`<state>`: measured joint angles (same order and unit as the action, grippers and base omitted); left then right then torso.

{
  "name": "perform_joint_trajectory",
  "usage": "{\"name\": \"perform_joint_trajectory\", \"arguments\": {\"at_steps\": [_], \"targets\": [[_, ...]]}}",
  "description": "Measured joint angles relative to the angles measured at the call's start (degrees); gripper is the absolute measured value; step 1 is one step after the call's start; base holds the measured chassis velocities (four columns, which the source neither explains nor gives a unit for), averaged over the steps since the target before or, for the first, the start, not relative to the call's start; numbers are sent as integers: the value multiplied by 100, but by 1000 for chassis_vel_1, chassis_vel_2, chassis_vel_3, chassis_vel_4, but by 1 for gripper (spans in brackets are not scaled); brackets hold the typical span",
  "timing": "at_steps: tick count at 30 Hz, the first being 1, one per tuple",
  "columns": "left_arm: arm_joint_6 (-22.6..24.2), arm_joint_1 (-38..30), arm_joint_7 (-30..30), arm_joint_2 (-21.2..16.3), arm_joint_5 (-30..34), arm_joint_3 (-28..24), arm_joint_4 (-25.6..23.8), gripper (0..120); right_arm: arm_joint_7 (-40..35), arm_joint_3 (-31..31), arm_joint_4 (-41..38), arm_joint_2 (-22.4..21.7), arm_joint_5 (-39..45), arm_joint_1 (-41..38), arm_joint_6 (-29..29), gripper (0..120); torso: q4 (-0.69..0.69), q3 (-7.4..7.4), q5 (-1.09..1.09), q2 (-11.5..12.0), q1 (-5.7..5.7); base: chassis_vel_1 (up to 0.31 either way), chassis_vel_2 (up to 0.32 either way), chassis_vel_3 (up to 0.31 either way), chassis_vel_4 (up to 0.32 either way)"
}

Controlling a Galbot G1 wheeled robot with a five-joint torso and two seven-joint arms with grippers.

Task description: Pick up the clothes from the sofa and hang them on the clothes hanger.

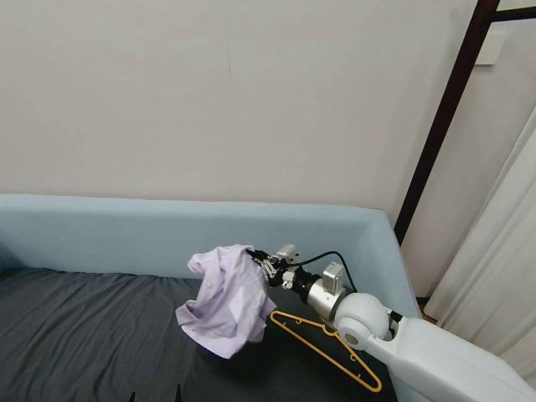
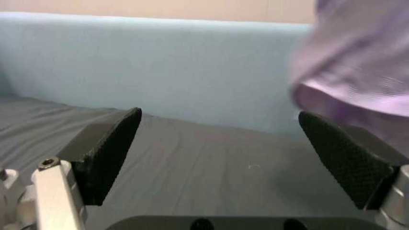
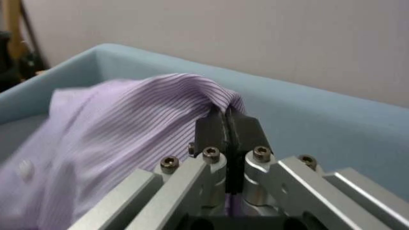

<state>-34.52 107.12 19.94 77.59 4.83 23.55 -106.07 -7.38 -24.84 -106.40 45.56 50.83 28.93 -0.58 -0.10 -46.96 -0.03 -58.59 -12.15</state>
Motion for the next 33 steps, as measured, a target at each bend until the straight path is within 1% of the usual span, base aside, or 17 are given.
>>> {"name": "perform_joint_trajectory", "arguments": {"at_steps": [2,4,7,8,9,11,12,14,15,16,18,20,24,27,30,32,33], "targets": [[6,-14,0,-18,1,-14,20,96,-114,145,-131,-77,-13,138,-50,0,0,0,0,0,0,0,0,0,0],[17,-46,0,-65,6,-47,46,96,-411,517,-419,-229,-192,542,-154,0,1,1,-2,0,0,0,0,0,0],[25,-79,-3,-119,40,-68,64,96,-779,915,-549,-194,-780,1195,-184,0,2,1,-3,0,0,0,0,0,0],[25,-79,-3,-119,40,-68,64,96,-779,915,-549,-194,-780,1195,-184,0,2,1,-3,0,0,0,0,0,0],[25,-88,-5,-137,51,-70,86,96,-971,976,-529,-77,-981,1484,-163,0,0,1,-2,0,0,0,0,0,0],[23,-93,-10,-161,60,-81,151,96,-1402,943,-197,413,-1359,1820,25,0,0,1,0,-1,1,0,0,0,0],[23,-93,-10,-161,60,-81,151,96,-1402,943,-197,413,-1359,1820,25,0,0,1,0,-1,1,0,0,0,0],[12,-82,-13,-171,62,-85,187,96,-1666,846,572,1177,-1756,1726,306,0,2,0,0,0,1,0,0,0,0],[8,-68,-13,-173,62,-82,186,96,-1739,838,857,1429,-1908,1619,390,0,8,0,2,0,0,0,0,0,0],[8,-68,-13,-173,62,-82,186,96,-1739,838,857,1429,-1908,1619,390,0,8,0,2,0,0,0,0,0,0],[-5,-33,-17,-181,62,-59,172,96,-1954,811,1387,1813,-2142,1458,466,0,10,0,-5,-1,0,0,0,0,0],[-47,-18,-13,-188,65,-18,171,96,-2095,641,1807,2021,-2440,1513,551,0,5,0,-2,0,0,0,0,0,0],[-74,-18,-16,-163,67,-19,208,96,-2078,273,1832,1946,-2588,1876,409,0,2,0,-1,-1,0,0,0,0,0],[-79,-37,-17,-140,63,-39,243,96,-1974,141,1648,1769,-2588,2141,285,10,1,0,-3,-1,0,0,0,0,0],[-79,-79,-19,-120,62,-62,272,96,-1777,-48,1141,1293,-2465,2507,164,23,1,1,-2,-1,0,0,0,0,0],[-78,-88,-17,-120,62,-63,279,96,-1739,-101,978,1172,-2451,2593,139,27,1,0,-4,-1,0,0,0,0,0],[-72,-98,-25,-120,61,-69,284,96,-1700,-159,777,1016,-2458,2706,116,31,2,1,0,-2,0,0,0,0,0]]}}
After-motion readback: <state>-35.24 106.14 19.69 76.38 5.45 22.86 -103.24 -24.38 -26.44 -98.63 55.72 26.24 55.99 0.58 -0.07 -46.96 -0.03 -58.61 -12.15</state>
